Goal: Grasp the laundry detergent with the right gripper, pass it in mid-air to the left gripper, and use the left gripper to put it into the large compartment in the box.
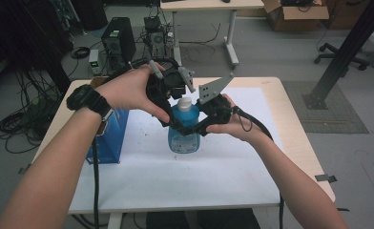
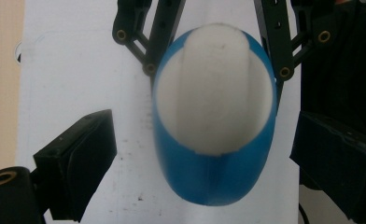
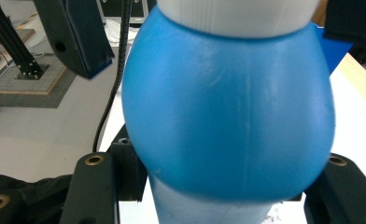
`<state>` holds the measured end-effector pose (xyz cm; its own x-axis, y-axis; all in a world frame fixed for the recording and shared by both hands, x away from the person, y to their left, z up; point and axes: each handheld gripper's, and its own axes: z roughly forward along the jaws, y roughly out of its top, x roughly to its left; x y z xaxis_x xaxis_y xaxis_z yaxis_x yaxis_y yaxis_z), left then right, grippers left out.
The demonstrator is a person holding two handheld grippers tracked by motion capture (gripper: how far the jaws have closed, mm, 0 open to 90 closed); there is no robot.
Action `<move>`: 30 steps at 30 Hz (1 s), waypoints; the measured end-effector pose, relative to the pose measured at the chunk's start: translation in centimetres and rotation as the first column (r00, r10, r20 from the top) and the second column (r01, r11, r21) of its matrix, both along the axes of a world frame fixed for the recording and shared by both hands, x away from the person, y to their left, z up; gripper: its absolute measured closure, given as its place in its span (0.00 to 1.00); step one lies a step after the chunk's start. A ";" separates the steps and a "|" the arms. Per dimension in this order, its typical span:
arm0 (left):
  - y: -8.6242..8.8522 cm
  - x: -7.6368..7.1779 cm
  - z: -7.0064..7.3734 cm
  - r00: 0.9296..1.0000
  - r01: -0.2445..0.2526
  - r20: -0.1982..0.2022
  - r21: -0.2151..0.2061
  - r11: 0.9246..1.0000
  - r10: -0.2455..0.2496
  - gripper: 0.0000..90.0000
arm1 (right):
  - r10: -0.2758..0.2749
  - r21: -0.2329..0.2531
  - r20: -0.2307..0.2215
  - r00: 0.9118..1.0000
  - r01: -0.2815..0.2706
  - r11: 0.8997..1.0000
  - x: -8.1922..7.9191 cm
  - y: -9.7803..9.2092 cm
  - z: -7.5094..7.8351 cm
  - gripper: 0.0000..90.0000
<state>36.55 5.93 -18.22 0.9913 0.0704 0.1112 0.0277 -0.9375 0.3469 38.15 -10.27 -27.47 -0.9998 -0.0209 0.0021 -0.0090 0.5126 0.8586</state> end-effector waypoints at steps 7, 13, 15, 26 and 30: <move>-0.5 0.2 -0.3 1.000 0.008 -0.011 0.000 1.000 -0.008 0.10 | 0.002 -0.002 -0.001 1.000 -0.002 1.000 0.0 0.1 -0.1 0.47; -0.6 0.2 -0.4 1.000 0.015 -0.014 0.000 1.000 -0.015 0.13 | 0.003 -0.004 -0.001 1.000 -0.003 1.000 -0.1 0.2 -0.2 0.47; -0.6 0.2 -0.4 1.000 0.016 -0.013 0.000 1.000 -0.016 0.14 | 0.003 -0.004 -0.001 1.000 -0.003 1.000 -0.1 0.2 -0.2 0.47; -0.7 0.2 -0.4 1.000 0.019 -0.011 0.006 1.000 -0.019 0.20 | 0.001 -0.005 0.000 1.000 -0.001 1.000 -0.1 0.3 -0.2 0.47; -0.7 0.2 -0.4 1.000 0.025 -0.012 0.009 1.000 -0.024 0.25 | 0.003 -0.005 0.001 1.000 -0.003 1.000 -0.1 0.3 -0.3 0.47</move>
